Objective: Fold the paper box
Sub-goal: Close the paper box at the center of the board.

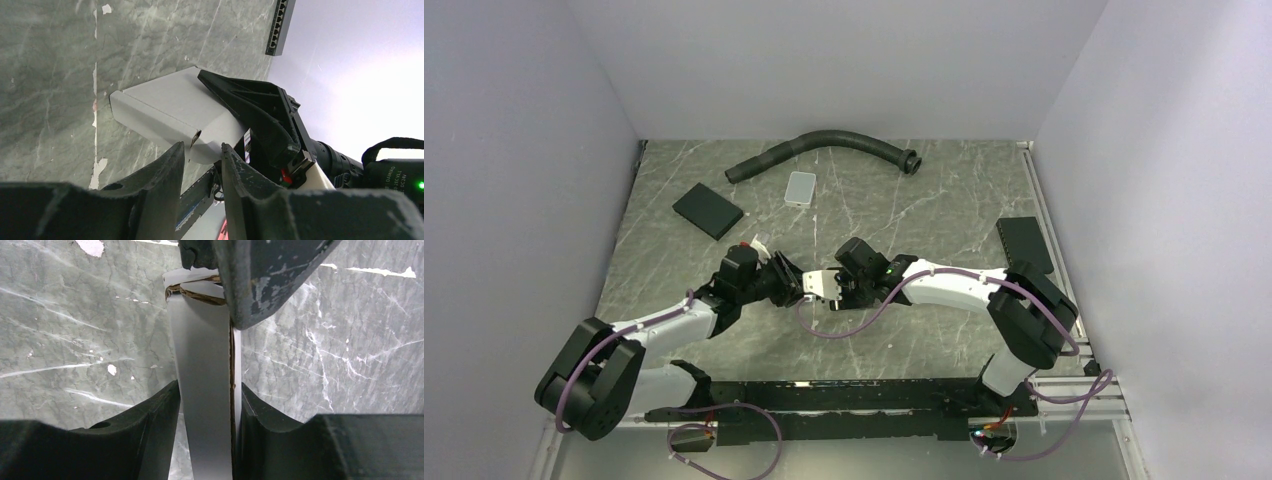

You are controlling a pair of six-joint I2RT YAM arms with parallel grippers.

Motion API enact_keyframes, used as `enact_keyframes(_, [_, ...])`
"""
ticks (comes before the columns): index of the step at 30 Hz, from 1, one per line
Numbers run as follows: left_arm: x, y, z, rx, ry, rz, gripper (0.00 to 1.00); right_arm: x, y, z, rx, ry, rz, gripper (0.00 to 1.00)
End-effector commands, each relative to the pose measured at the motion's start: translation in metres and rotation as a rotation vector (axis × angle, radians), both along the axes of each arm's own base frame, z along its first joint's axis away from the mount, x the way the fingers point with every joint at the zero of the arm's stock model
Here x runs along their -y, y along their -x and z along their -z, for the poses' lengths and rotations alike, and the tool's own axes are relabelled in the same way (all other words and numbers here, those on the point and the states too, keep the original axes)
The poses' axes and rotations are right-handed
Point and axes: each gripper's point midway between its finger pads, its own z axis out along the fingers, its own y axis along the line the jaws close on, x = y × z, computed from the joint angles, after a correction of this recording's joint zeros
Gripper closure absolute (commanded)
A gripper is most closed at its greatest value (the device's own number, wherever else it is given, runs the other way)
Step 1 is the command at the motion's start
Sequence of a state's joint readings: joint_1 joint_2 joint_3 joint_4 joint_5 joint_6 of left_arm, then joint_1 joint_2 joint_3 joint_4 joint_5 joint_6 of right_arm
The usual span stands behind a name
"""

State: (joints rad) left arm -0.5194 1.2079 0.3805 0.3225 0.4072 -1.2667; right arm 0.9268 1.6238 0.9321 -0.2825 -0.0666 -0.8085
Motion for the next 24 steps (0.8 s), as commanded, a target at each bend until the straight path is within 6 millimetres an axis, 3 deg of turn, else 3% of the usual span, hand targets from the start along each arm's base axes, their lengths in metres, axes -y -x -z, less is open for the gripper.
enact_keyframes(1, [0.009,0.009,-0.005,-0.007,0.043,0.053,0.62,-0.004,-0.003,0.009,0.000,0.015,0.022,0.53])
enact_keyframes(6, [0.009,0.006,-0.003,-0.014,0.045,0.042,0.72,-0.005,-0.004,0.008,0.005,0.010,0.031,0.52])
enact_keyframes(24, [0.007,0.003,0.005,-0.028,0.035,0.018,0.73,-0.006,-0.020,-0.004,0.141,-0.016,0.076,0.50])
